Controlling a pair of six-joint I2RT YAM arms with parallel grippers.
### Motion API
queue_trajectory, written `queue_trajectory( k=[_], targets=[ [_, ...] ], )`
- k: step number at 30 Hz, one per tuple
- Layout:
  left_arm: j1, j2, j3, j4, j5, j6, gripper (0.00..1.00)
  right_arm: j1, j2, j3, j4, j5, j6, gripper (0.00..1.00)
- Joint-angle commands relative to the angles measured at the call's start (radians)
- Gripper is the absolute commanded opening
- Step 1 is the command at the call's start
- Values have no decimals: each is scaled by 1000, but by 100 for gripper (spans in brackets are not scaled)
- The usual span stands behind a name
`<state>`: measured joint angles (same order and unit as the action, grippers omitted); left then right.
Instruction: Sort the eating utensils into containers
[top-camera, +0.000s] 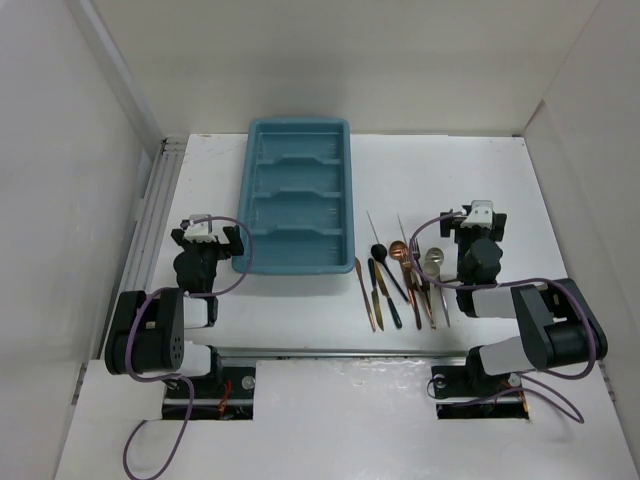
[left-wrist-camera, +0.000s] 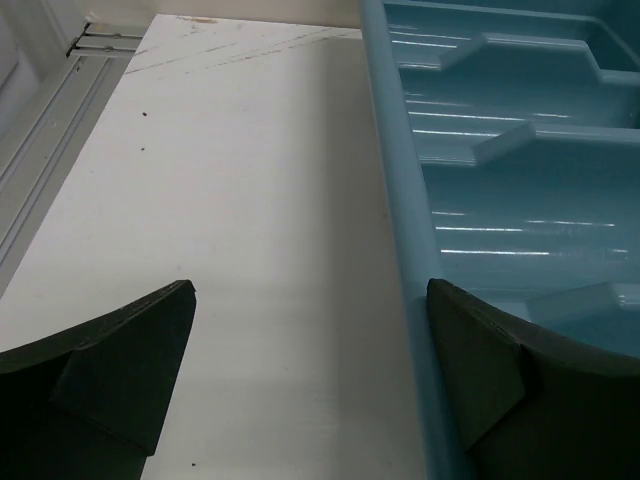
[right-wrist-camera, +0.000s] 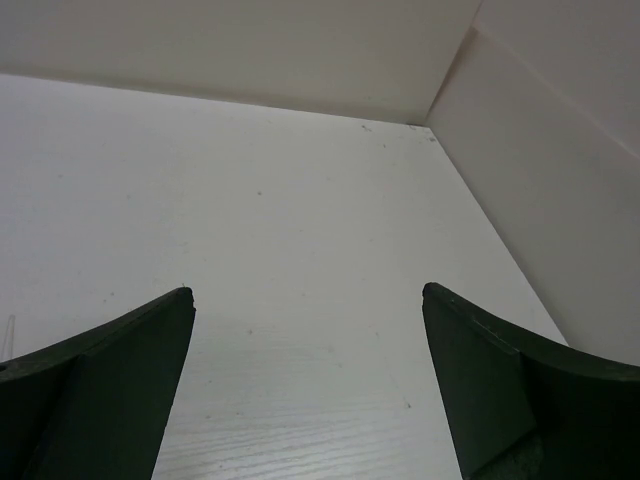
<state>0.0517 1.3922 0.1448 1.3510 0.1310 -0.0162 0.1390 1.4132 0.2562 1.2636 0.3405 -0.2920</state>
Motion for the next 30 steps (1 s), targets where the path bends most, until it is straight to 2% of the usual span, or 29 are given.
queue_trajectory(
  k=[1,4,5,6,7,8,9,10,11,12,14,16,18,19,20,21,22,24,26,27,30],
  targets=[
    [-7,-5,12,162,12,5,100,10,-2,28,33,-3,4,100],
    [-18,-15,12,171,62,35,100,19,-11,50,5,-47,-24,100],
    [-4,-65,1,169,114,47,100,33,-110,96,-139,-63,-73,100],
    [14,-132,21,80,256,70,100,46,-165,173,-321,-73,-94,100],
    [28,-215,65,-70,327,102,100,69,-201,353,-594,-74,-140,100],
    [28,-352,199,-372,394,201,100,88,-236,444,-687,-63,-195,100],
    [13,-395,272,-494,444,305,100,111,-237,536,-764,-35,-317,100],
    [1,-419,333,-562,414,376,100,137,-237,631,-830,45,-387,100],
    [0,-435,384,-593,356,377,100,202,-237,807,-921,95,-462,100],
    [-9,-435,463,-602,291,355,100,236,-202,881,-940,153,-624,100],
    [-9,-417,554,-654,108,308,100,313,-156,1039,-940,304,-792,100],
    [-9,-355,721,-839,15,251,100,347,-82,1104,-940,403,-886,100],
    [-9,-322,818,-991,-76,150,100,402,-48,1187,-954,582,-786,100],
    [-19,-311,866,-1109,-89,130,100,424,-48,1213,-1024,635,-600,100],
    [-19,-311,866,-1154,-90,130,100,442,-48,1239,-1163,626,-485,100],
    [-19,-327,866,-1190,-47,130,100,451,-63,1293,-1512,377,-385,94],
    [-39,-363,840,-1237,-31,130,100,452,-86,1293,-1625,221,-207,87],
    [-67,-404,811,-1263,-65,104,100,426,-111,1260,-1736,-55,-16,79],
    [-108,-458,773,-1273,-106,82,100,425,-123,1140,-1835,-245,121,72],
    [-108,-472,762,-1273,-122,67,100,439,-123,1100,-1860,-294,172,69],
    [-131,-492,731,-1244,-171,44,100,479,-126,916,-1857,-398,348,52]
  ],
)
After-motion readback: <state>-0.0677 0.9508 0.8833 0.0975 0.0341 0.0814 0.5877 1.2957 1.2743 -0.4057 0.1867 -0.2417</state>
